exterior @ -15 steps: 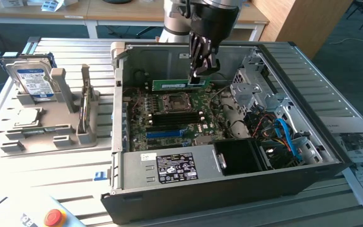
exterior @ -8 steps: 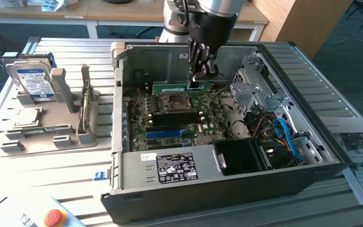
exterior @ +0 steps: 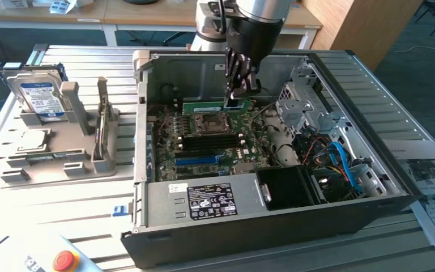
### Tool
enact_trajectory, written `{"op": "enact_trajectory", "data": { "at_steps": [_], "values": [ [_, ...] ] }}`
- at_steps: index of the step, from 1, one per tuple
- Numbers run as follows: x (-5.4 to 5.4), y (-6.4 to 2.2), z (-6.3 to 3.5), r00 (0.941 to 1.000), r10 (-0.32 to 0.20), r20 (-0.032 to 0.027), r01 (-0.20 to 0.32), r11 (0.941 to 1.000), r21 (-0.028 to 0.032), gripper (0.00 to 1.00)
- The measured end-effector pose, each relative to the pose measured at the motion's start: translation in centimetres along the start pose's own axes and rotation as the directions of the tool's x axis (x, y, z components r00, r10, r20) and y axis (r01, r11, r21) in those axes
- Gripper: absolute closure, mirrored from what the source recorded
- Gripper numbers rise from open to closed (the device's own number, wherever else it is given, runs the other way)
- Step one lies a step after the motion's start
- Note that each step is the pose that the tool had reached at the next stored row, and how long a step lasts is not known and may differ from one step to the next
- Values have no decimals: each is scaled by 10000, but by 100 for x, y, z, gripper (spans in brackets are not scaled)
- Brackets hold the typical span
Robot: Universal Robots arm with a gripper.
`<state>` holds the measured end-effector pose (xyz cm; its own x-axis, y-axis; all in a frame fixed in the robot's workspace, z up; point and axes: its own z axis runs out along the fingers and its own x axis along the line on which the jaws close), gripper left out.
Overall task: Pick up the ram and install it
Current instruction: 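Insert the ram into the slot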
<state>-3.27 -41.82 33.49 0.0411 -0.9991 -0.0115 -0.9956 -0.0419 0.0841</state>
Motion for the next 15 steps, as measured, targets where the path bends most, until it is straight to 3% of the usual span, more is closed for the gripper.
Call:
{"op": "enact_trajectory", "data": {
  "at_steps": [2, 8, 15],
  "values": [
    [0, 1, 1, 10000, 1, 1, -1, 10000, 22, 88],
    [-1, 6, 2, 10000, -3, -6, 3, 9998, 197, 88],
    [0, 6, 4, 10000, -3, -11, 3, 9998, 208, 88]
  ]
}}
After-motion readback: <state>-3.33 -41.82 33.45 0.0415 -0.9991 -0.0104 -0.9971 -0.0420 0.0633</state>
